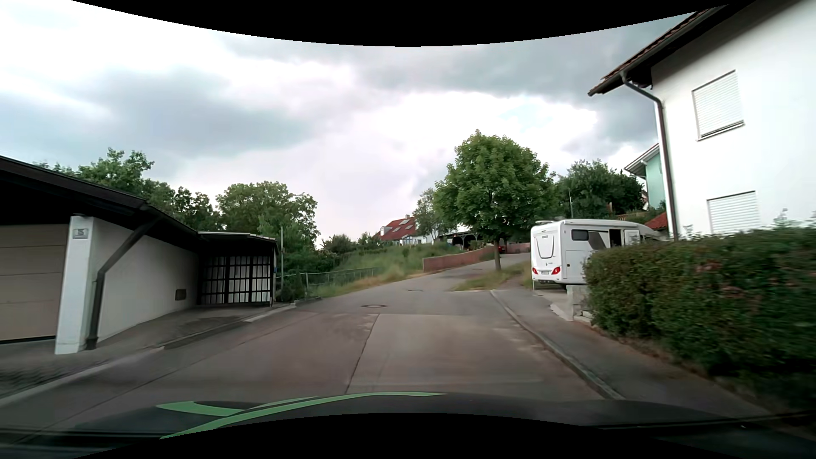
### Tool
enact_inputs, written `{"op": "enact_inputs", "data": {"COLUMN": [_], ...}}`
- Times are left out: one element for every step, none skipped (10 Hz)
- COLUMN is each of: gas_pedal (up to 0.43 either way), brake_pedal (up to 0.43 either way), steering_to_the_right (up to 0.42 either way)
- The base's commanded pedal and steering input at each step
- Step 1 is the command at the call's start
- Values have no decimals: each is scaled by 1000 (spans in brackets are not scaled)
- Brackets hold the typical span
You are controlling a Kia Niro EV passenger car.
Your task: Follow the waypoints while adhering to traffic rules and regulations
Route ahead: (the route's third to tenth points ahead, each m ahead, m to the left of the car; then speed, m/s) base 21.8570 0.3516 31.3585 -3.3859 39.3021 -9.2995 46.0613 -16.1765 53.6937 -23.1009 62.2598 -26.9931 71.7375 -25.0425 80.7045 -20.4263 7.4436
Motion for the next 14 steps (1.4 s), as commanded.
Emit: {"op": "enact_inputs", "data": {"gas_pedal": [138, 138, 138, 138, 138, 138, 138, 138, 138, 138, 138, 138, 138, 138], "brake_pedal": [0, 0, 0, 0, 0, 0, 0, 0, 0, 0, 0, 0, 0, 0], "steering_to_the_right": [-9, -8, -7, -5, -5, -5, -4, -2, -2, -1, -1, 3, 5, 8]}}
